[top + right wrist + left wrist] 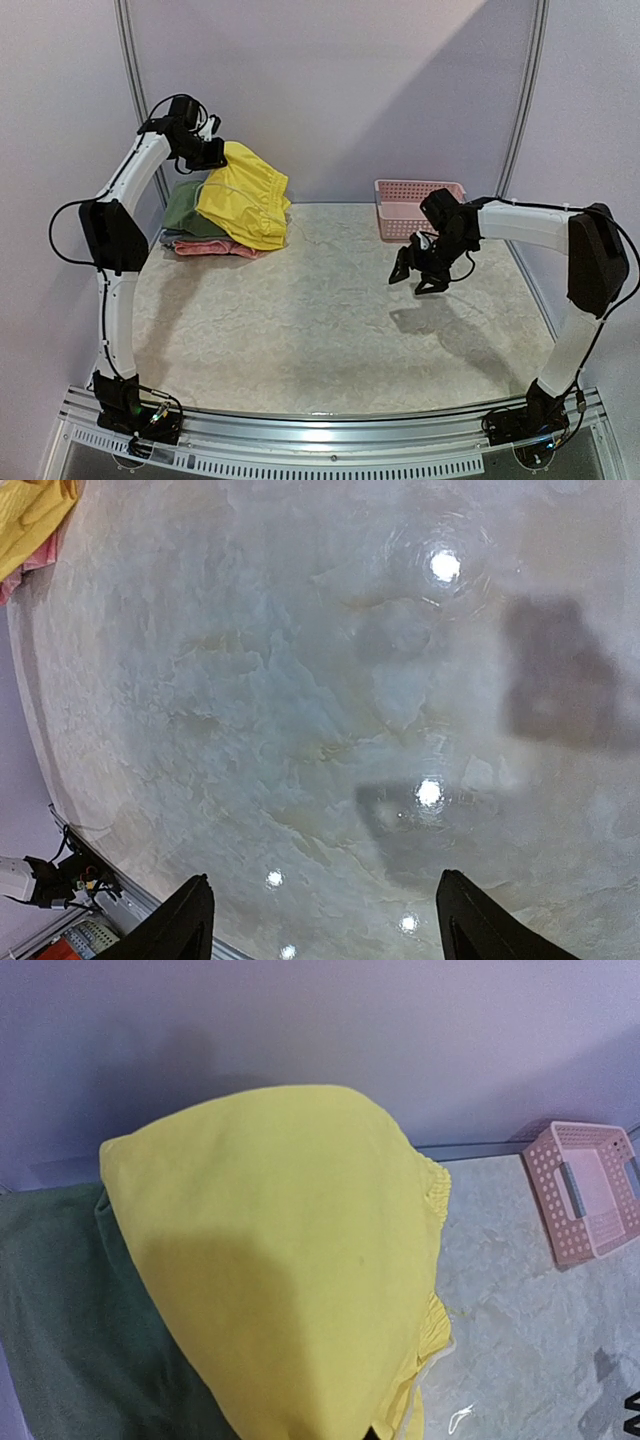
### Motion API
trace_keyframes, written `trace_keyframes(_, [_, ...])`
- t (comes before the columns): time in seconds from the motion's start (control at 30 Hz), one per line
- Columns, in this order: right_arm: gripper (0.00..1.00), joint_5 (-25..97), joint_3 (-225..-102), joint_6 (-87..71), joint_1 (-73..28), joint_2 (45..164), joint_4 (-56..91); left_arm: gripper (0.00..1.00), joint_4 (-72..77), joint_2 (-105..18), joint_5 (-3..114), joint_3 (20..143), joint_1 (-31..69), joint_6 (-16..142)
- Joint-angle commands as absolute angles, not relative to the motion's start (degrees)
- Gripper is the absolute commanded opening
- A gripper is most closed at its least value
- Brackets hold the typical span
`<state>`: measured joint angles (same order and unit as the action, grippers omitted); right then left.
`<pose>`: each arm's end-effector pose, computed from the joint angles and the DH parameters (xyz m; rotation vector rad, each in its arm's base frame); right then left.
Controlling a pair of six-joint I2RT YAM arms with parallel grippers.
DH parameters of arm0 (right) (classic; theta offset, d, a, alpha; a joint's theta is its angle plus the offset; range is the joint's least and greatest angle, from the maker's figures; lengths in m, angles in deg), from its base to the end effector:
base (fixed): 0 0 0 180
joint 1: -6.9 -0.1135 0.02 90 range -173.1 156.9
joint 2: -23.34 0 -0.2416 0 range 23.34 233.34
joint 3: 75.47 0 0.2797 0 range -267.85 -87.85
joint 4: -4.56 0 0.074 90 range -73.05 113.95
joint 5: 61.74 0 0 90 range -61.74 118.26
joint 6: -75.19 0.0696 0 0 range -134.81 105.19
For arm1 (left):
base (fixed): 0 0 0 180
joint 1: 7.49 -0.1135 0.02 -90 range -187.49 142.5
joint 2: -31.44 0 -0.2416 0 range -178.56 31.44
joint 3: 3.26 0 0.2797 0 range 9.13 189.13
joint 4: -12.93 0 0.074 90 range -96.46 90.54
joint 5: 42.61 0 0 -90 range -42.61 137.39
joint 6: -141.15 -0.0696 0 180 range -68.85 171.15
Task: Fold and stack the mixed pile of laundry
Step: Place the square-folded shorts at the corner of the board.
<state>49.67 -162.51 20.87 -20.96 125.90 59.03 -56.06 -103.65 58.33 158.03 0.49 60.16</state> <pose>0.3325 0.2045 0.1441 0.1030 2.9488 0.7479 0.5394 -0.0890 0.3109 0.0765 2.3286 -0.3707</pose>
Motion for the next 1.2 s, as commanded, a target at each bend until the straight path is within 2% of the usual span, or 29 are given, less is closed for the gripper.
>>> trace_keyframes(0.0, [0.78,49.7,-165.0,19.9,-21.6,128.3,60.1,0.0,-53.4,-98.7,58.5,159.5,-1.8,62.0])
trace_keyframes(0.53, [0.78,50.4,-169.9,18.8,-21.7,132.6,61.1,0.0,-47.8,-94.5,70.8,158.1,-1.0,69.5])
trace_keyframes(0.83, [0.78,49.7,-169.3,18.2,-21.6,131.8,61.7,0.0,-50.1,-92.0,68.6,156.0,-0.4,69.1])
trace_keyframes(1.17, [0.78,49.9,-169.3,18.1,-21.8,132.0,62.1,0.0,-52.1,-94.1,67.5,153.4,-5.4,63.6])
